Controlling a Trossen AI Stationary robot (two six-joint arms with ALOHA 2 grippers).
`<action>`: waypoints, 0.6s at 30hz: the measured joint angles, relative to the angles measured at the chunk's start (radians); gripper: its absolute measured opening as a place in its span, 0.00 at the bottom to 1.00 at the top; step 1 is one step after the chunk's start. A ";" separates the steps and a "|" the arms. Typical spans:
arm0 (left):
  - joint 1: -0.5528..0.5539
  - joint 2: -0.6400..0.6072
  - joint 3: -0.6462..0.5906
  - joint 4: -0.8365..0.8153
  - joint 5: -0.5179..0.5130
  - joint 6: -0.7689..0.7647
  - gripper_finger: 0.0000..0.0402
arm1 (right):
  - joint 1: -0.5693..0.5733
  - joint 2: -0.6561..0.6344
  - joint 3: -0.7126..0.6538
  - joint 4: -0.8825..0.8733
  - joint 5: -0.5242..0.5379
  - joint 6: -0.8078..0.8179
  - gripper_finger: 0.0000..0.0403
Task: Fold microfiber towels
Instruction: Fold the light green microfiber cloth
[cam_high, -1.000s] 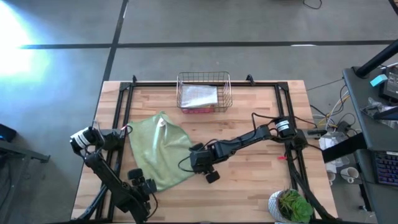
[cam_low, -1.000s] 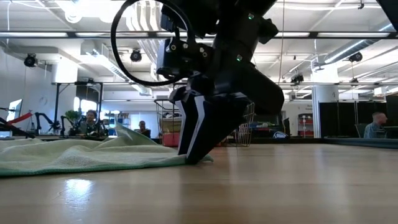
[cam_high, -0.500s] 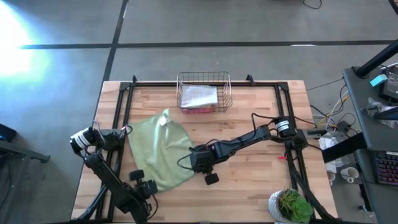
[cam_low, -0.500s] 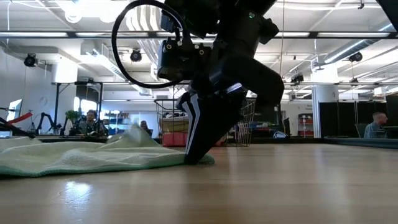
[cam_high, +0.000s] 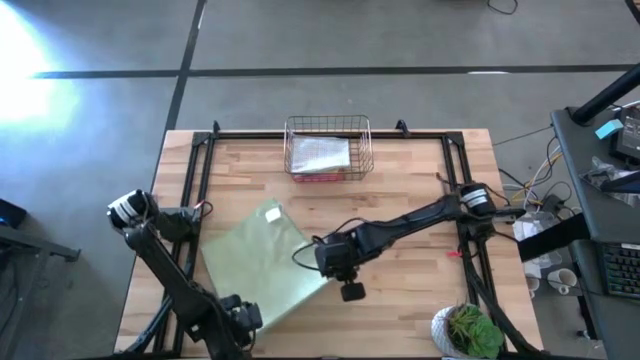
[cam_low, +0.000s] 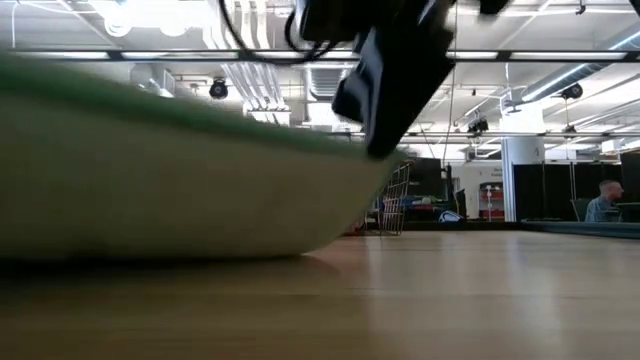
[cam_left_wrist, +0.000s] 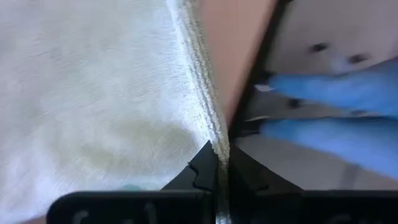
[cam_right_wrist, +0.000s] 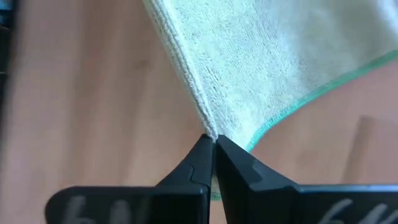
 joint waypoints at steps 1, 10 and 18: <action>0.003 -0.012 0.002 0.028 0.009 -0.024 0.00 | 0.009 -0.012 0.003 -0.010 -0.015 0.019 0.02; 0.002 -0.052 0.091 0.111 0.045 -0.155 0.00 | 0.111 -0.120 0.010 -0.027 -0.004 0.318 0.02; -0.025 -0.052 0.111 0.110 0.072 -0.155 0.00 | 0.243 -0.133 0.029 -0.001 0.119 0.613 0.02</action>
